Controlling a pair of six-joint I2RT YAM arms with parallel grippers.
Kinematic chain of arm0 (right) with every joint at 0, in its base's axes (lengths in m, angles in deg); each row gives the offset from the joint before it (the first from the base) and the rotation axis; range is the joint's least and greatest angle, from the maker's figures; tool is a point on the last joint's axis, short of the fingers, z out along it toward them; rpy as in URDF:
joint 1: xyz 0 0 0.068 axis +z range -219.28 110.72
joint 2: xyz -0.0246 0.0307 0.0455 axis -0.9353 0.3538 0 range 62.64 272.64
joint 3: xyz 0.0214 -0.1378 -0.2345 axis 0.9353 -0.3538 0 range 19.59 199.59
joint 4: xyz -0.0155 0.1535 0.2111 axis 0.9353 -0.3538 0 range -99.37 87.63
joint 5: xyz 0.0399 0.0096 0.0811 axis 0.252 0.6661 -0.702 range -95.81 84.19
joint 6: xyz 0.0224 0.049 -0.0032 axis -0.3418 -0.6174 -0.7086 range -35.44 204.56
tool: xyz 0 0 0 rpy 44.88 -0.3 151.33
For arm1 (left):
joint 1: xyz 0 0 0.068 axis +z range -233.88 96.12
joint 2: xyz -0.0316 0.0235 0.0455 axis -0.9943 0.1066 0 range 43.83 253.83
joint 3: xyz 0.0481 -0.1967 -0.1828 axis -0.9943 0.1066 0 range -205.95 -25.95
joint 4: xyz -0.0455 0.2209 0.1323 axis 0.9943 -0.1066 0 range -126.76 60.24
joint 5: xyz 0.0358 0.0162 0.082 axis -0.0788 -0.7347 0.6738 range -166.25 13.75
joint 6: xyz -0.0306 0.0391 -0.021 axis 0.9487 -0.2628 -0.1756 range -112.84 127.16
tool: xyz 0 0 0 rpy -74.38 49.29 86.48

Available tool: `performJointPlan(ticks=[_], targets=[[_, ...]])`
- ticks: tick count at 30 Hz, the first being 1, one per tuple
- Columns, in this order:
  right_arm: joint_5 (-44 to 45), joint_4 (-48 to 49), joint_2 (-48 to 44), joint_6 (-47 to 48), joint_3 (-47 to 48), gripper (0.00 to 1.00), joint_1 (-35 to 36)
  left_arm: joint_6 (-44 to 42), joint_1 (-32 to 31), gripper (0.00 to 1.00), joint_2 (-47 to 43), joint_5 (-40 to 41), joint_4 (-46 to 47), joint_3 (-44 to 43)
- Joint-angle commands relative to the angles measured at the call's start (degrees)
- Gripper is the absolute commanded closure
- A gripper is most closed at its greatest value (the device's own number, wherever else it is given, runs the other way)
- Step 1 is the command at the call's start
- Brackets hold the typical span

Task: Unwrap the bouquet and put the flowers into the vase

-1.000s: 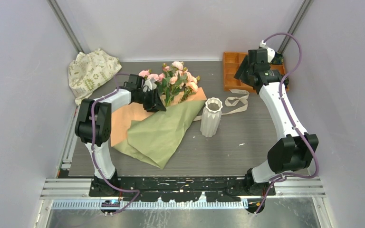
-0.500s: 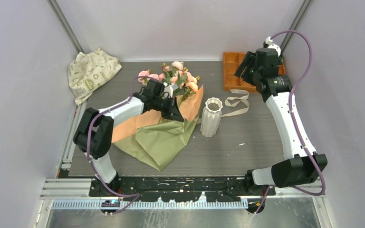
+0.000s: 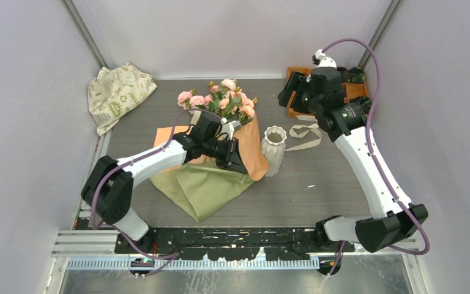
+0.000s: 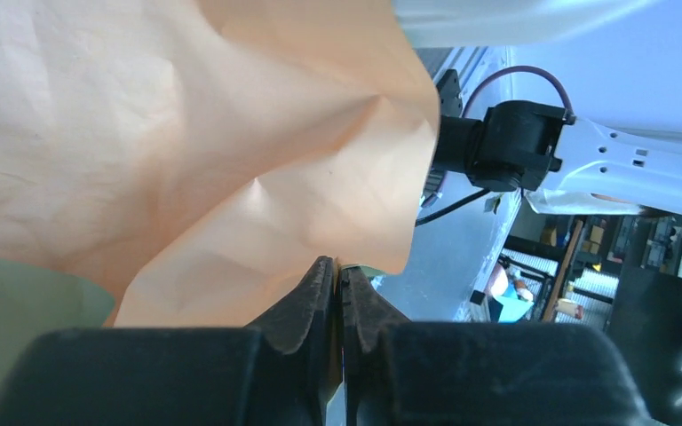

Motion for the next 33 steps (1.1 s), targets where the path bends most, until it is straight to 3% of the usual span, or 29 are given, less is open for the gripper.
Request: performJointPlan(ticks=[1, 4, 13, 22, 28, 33], targets=[[-0.49, 2.04, 0.33, 1.44, 2.71, 0.27, 4.32, 1.67, -0.44, 0.89, -7.00, 4.14, -1.25, 0.60], [-0.47, 1.70, 1.04, 1.74, 3.50, 0.27, 7.69, 1.40, -0.50, 0.83, -8.84, 6.22, -3.20, 0.89], [-8.64, -0.29, 6.04, 0.28, 5.58, 0.27, 12.69, 1.34, -2.29, 0.80, -15.18, 9.06, -7.02, 2.93], [-12.36, -1.69, 15.53, -0.97, 10.46, 0.31, 16.19, 3.32, -3.52, 0.76, -23.82, 5.77, -4.47, 4.74], [-16.50, -3.27, 22.38, -1.23, 13.52, 0.41, 18.30, 5.37, -3.81, 0.72, -26.80, 2.30, 0.58, 7.11], [-19.19, -6.03, 28.89, -0.34, 15.67, 0.65, 21.57, 6.04, -4.13, 0.73, -27.35, 1.98, 1.69, 8.65]])
